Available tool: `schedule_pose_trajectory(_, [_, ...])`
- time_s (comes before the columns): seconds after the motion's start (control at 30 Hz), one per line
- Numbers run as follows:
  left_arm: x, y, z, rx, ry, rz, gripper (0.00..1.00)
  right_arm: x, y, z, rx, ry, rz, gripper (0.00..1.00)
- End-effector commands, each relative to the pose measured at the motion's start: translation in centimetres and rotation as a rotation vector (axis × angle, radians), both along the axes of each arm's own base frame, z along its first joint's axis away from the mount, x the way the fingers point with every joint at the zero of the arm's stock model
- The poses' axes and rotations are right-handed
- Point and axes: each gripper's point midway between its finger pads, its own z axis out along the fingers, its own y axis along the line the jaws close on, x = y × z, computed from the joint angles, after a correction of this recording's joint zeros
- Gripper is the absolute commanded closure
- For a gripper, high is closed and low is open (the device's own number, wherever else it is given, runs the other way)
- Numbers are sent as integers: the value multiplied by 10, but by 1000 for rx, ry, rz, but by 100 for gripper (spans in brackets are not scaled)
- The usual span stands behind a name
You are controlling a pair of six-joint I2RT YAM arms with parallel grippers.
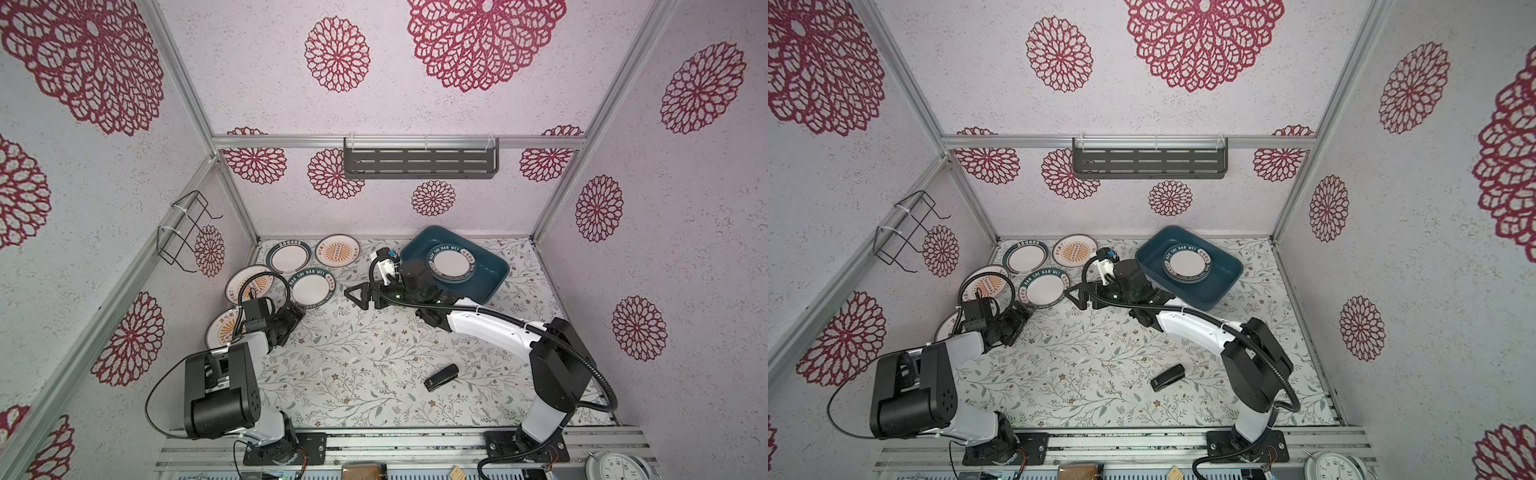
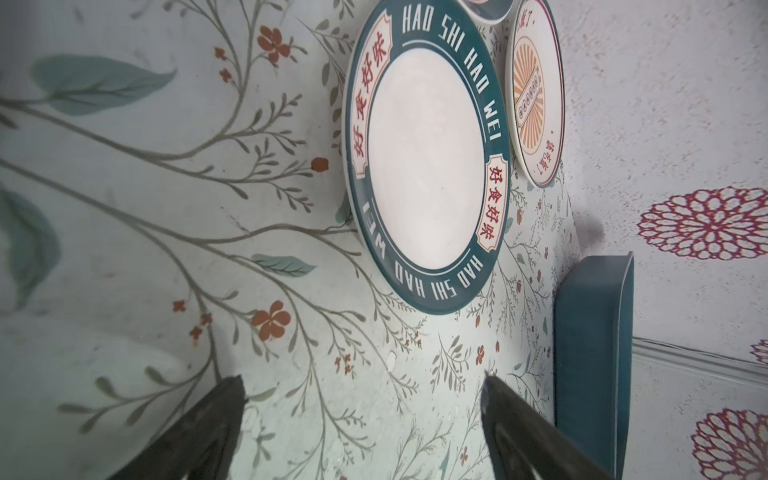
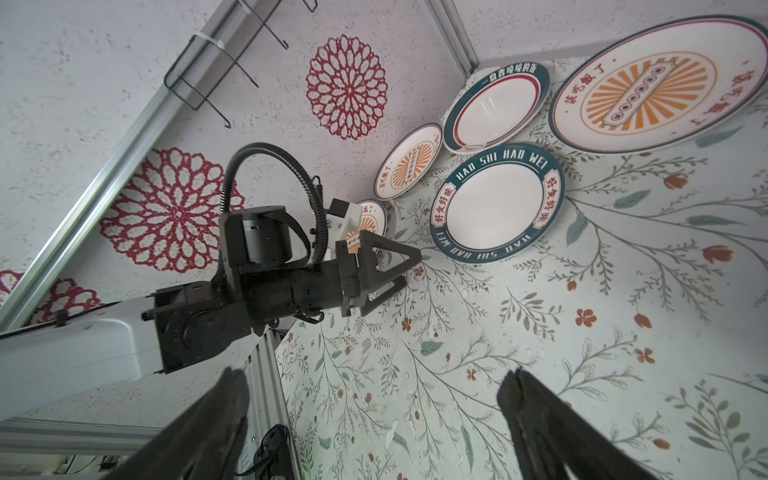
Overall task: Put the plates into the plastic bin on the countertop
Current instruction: 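Grasp the rim of the next green-rimmed HAO SHI HAO WEI plate with the right gripper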
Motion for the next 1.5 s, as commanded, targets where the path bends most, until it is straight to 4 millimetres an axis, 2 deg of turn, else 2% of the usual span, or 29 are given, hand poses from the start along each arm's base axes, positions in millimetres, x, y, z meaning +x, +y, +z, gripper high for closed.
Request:
schedule_pose_trajectory(0.0, [19,1,9,-27,-69,-18,11,7,10,11,31,-26,20,1])
schedule_pose_trajectory(0.2, [34,11,-6,-38,-29,18,19,20,20,8,33,-25,15,1])
schedule_pose_trajectory(0.3, [46,16,-12,-58,-21,48,26,30,21,4,39,-11,6,1])
schedule_pose_trajectory(0.4, [55,19,-19,-86,-13,71,34,43,17,1,53,20,-23,2])
schedule_pose_trajectory(0.5, [62,19,-29,-99,5,66,47,58,11,-4,67,68,-65,3])
schedule_pose_trajectory(0.63, [66,20,-32,-104,25,68,52,66,5,-10,69,98,-96,3])
schedule_pose_trajectory(1.0, [69,22,-40,-113,54,104,71,72,-9,-19,71,139,-164,3])
schedule_pose_trajectory(1.17, [70,19,-38,-105,56,107,84,70,-18,-23,71,150,-193,3])
schedule_pose_trajectory(1.37, [69,12,-25,-100,18,98,99,65,-33,-22,87,144,-227,2])
schedule_pose_trajectory(1.47, [69,9,-13,-105,-14,96,100,63,-43,-20,105,139,-245,2])
